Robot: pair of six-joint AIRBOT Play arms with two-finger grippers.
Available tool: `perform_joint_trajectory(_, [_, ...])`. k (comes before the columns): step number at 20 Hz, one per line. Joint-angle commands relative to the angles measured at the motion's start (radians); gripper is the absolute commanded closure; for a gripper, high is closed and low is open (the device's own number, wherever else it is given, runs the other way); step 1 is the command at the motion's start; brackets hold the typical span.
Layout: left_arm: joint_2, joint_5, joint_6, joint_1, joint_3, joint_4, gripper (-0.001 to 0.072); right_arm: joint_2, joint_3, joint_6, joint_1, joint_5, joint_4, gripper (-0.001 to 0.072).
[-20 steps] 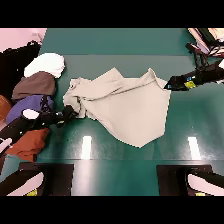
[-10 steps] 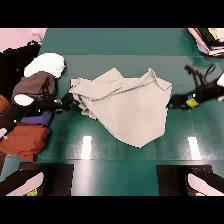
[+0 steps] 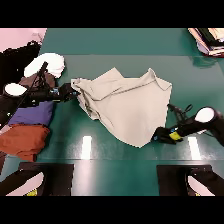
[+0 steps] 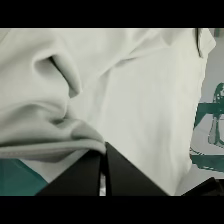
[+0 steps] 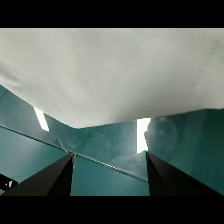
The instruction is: Fold the shirts.
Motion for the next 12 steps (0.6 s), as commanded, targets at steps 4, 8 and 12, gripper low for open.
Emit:
perform_joint_trajectory(4, [0.0, -0.016, 0.003, 0.0, 0.006, 0.002, 0.0684, -0.164, 0.018, 0.038, 0.191, -0.213, 0.046, 0.0265])
perform_joint_trajectory(8, [0.0, -0.035, 0.003, 0.001, 0.006, 0.003, 0.0684, -0.235, 0.091, 0.005, 0.221, -0.24, 0.039, 0.0585])
perform_joint_trajectory(12, [0.018, -0.129, 0.002, 0.04, 0.077, 0.046, 0.0685, -0.167, 0.17, -0.033, 0.211, -0.242, -0.033, 0.0699])
